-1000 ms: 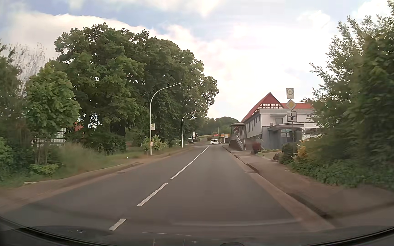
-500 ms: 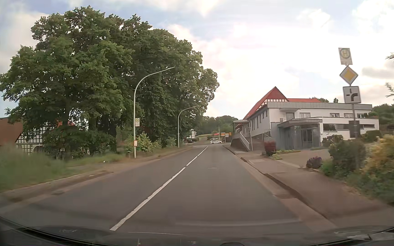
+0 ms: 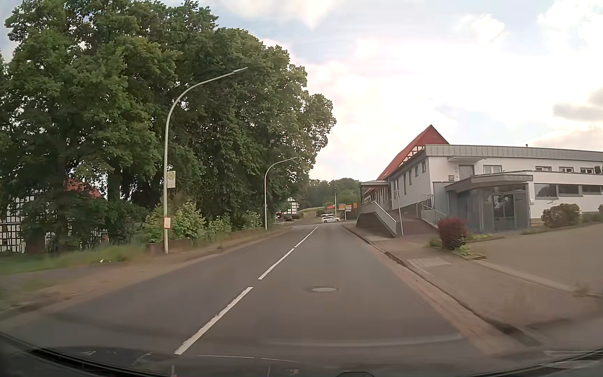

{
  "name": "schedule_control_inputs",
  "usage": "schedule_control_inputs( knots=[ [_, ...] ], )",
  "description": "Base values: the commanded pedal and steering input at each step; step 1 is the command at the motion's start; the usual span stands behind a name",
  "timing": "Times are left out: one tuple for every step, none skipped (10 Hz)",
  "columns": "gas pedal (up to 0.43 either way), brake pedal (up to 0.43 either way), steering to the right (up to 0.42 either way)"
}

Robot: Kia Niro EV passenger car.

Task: Follow the waypoints while adhering to traffic rules and regulations

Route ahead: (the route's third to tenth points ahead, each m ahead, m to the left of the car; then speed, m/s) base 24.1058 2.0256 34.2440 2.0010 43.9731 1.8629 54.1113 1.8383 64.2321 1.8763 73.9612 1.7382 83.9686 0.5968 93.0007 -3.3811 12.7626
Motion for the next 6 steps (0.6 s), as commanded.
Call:
schedule_control_inputs(
  knots=[
    [0.138, 0.000, 0.000],
    [0.130, 0.000, 0.000],
    [0.118, 0.000, 0.000],
    [0.118, 0.000, 0.000],
    [0.118, 0.000, 0.000],
    [0.130, 0.000, 0.000]
  ],
)
